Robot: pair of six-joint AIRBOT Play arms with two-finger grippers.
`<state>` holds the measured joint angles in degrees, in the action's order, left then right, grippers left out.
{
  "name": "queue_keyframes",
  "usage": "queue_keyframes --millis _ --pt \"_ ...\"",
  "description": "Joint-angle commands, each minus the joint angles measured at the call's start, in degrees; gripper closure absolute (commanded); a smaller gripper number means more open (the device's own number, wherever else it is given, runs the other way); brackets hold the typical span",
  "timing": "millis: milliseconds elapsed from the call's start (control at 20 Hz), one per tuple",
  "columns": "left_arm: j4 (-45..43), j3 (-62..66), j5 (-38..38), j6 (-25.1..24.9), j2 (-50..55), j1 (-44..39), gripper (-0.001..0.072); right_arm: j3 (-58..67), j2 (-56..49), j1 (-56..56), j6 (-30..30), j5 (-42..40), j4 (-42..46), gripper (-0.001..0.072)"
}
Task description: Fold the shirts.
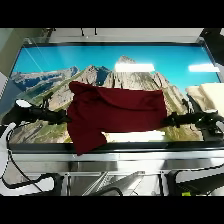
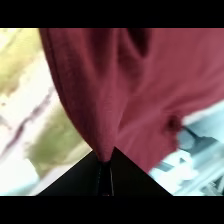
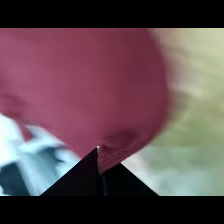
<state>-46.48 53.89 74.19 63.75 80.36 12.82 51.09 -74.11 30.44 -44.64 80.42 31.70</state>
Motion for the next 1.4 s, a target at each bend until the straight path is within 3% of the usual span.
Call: queue_keyframes --millis 0,200,350,500,650,850,1000,1100,1250,1350 --pt "9.42 5.49 8.20 -2.27 -6.05 1.18 0.0695 2.40 6.95 -0.02 4.66 6.71 -19.34 0.0694" --pt "25.99 23.23 11.34 -3.56 -20.74 5.25 0.0694 15.39 25.40 1.33 5.33 5.03 -33.18 0.0693" --pt "33.20 40.24 8.17 -4.74 -29.44 11.28 0.0695 28.55 39.82 2.40 5.70 -7.30 -28.72 0.0693" --pt "31.93 54.80 6.95 -4.72 -36.26 20.06 0.0694 37.62 50.18 2.36 5.68 -16.57 -19.39 0.0693" --pt "17.99 62.95 2.84 -1.60 -42.42 22.60 0.0694 42.60 56.63 2.38 5.73 -18.71 -13.20 0.0693" --pt "-1.70 56.98 -1.53 -0.26 -47.60 9.94 0.0694 42.51 53.11 7.08 5.86 -14.08 -13.03 0.0694" --pt "-9.84 42.80 -0.44 -0.50 -46.62 -1.60 0.0695 41.16 45.35 15.96 6.23 -3.28 -24.22 0.0694" --pt "-12.15 34.12 -2.01 -1.20 -41.42 -8.50 0.0695 36.15 42.27 16.87 10.21 -3.19 -28.13 0.0693" --pt "-13.81 27.69 -8.37 -1.86 -27.93 -13.97 0.0694 25.09 36.52 15.45 11.15 -1.07 -27.02 0.0693" --pt "-13.86 28.37 -10.01 -2.27 -17.31 -15.43 0.0695 15.85 31.17 8.94 12.81 -3.78 -22.03 0.0694"
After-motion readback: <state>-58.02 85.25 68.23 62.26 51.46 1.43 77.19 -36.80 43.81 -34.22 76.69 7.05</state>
